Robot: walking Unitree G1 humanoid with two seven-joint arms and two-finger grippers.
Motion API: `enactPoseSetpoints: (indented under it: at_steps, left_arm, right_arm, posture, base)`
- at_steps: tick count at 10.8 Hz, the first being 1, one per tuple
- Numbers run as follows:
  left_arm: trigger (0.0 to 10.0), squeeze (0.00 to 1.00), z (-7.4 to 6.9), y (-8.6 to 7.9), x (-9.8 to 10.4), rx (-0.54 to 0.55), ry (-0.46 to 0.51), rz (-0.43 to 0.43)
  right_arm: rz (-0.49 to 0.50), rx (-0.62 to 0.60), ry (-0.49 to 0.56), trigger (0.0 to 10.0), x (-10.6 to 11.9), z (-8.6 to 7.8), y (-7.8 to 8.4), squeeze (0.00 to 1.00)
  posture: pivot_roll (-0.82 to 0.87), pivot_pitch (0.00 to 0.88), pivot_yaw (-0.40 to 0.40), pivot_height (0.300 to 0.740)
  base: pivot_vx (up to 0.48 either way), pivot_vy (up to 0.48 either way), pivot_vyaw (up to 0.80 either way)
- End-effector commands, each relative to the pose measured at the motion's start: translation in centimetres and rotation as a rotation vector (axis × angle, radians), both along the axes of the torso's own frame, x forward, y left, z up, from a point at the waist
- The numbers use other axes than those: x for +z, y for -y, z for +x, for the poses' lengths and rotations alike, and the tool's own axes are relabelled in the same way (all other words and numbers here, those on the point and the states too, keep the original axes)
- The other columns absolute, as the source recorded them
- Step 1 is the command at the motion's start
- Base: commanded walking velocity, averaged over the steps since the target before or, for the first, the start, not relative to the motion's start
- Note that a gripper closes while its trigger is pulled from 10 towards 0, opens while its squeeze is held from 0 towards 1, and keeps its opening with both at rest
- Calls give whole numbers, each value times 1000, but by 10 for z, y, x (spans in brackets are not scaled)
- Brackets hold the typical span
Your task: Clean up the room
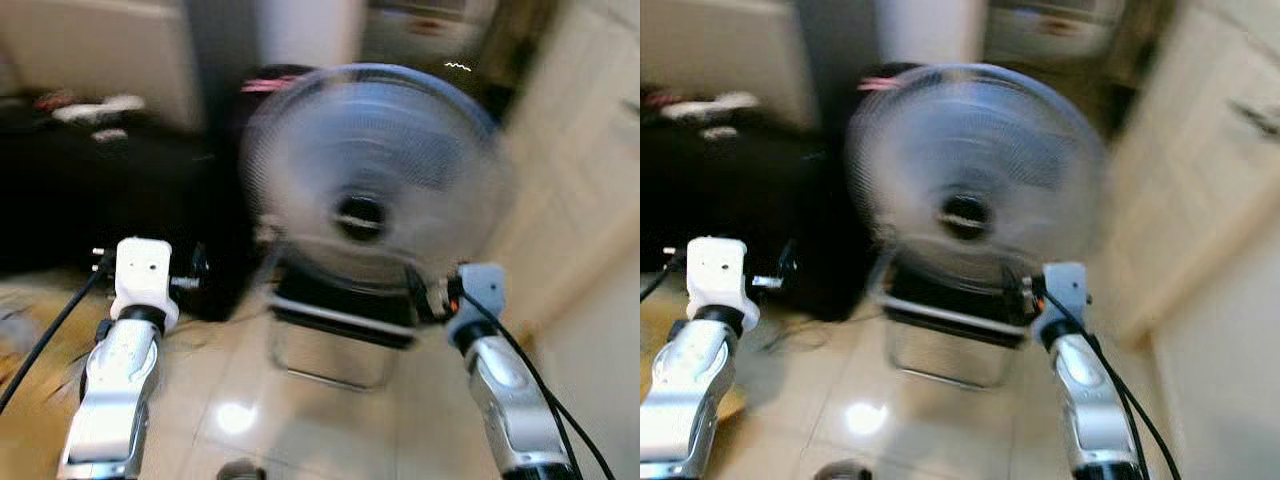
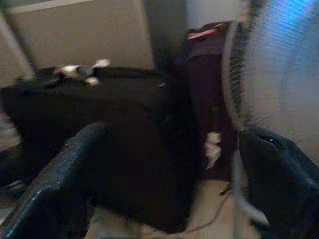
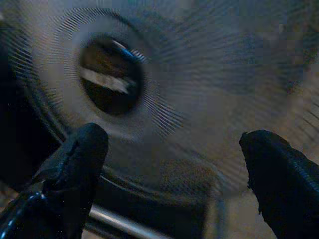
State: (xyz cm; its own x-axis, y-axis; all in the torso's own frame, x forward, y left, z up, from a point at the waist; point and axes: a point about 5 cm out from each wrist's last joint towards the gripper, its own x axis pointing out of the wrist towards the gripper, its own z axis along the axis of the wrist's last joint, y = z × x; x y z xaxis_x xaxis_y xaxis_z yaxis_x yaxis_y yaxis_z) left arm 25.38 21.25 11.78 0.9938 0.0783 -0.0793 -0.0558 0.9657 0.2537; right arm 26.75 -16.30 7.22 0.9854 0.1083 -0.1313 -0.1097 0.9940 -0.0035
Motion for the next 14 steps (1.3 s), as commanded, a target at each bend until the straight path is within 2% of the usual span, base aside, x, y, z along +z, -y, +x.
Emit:
enactPoseSetpoints:
  at_steps: [1,2,4,5,6,9,11,14]
  left_arm:
    - [10000,0,-1,10,-3,-50,-24,18]
    - [10000,0,-2,11,-4,-43,-20,11]
    - [10000,0,-1,12,-1,-64,-13,23]
    - [10000,0,-1,12,-1,-65,-15,14]
    - [10000,0,0,12,-1,-71,-16,15]
    - [10000,0,3,11,0,-68,-21,-3]
    - [10000,0,3,10,1,-75,-27,13]
    - [10000,0,3,8,1,-68,-27,10]
  right_arm:
    - [-32,-32,18,10000,1,0,7,1000]
    - [-62,-52,57,10000,4,0,9,1000]
    - [-52,-12,32,10000,2,-1,5,1000]
    - [-25,-19,7,10000,1,-1,4,1000]
    - [15,-11,-9,10000,-2,-2,2,1000]
    - [22,24,-6,10000,2,2,-3,1000]
    - [30,32,-5,10000,3,4,-5,1000]
    - [41,106,-29,10000,0,2,-12,1000]
  posture:
    - [-3,0,-54,740]
    - [0,0,-57,740]
    - [8,0,-63,740]
    - [11,0,-66,740]
    - [15,0,-66,740]
    - [3,0,-46,740]
    - [3,0,-38,740]
    - [2,0,-29,740]
  base:
    - [0,0,800]
    - [0,0,800]
    - [0,0,703]
    - [0,0,0]
    - [0,341,0]
    - [0,355,0]
    - [0,349,603]
    - [0,360,800]
